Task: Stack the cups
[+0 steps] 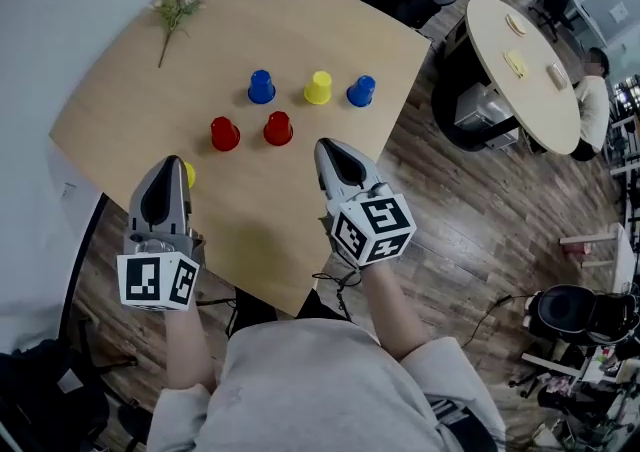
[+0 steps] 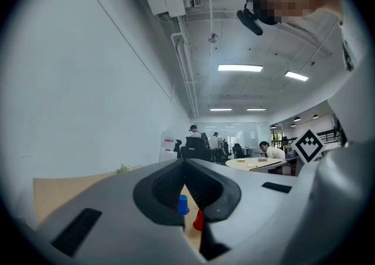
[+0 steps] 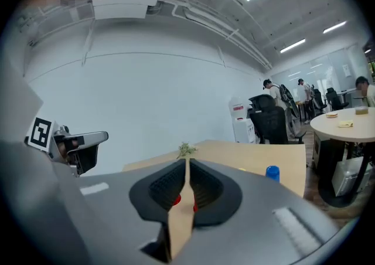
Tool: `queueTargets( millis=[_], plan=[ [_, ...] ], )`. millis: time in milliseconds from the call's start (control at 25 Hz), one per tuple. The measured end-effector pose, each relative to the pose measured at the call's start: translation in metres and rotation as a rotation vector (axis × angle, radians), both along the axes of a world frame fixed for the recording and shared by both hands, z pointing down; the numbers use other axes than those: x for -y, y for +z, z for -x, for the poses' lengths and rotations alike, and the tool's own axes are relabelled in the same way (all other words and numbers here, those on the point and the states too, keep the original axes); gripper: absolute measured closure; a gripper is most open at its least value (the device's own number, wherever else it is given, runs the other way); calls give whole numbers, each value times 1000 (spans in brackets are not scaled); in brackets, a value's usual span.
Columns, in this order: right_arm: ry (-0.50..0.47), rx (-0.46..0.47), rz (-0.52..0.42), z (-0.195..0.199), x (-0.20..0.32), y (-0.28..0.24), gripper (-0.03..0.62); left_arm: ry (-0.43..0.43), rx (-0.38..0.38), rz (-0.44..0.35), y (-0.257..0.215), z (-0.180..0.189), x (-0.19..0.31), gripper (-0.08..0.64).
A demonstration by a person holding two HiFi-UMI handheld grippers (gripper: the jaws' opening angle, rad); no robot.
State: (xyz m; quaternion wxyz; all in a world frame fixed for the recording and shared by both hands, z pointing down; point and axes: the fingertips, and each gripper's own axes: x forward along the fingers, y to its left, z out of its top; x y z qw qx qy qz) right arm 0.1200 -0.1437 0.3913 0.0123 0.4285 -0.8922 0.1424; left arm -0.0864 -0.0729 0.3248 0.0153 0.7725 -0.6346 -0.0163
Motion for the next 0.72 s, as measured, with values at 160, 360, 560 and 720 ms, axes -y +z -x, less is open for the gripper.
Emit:
queueTargets(
  millis=[160, 360, 560, 720],
  plan=[
    [8, -38, 61, 23, 20, 21, 489, 43, -2, 25, 10, 14, 12, 552],
    [35, -88, 153, 47, 45, 59, 402, 82, -8, 55, 22, 35, 25, 552],
    [77, -160, 256, 62, 64, 111, 359, 118, 6, 98, 40, 57, 35, 552],
    [116, -212, 327, 71, 73, 151, 334, 130, 12, 128, 53, 79, 42, 552]
  ],
)
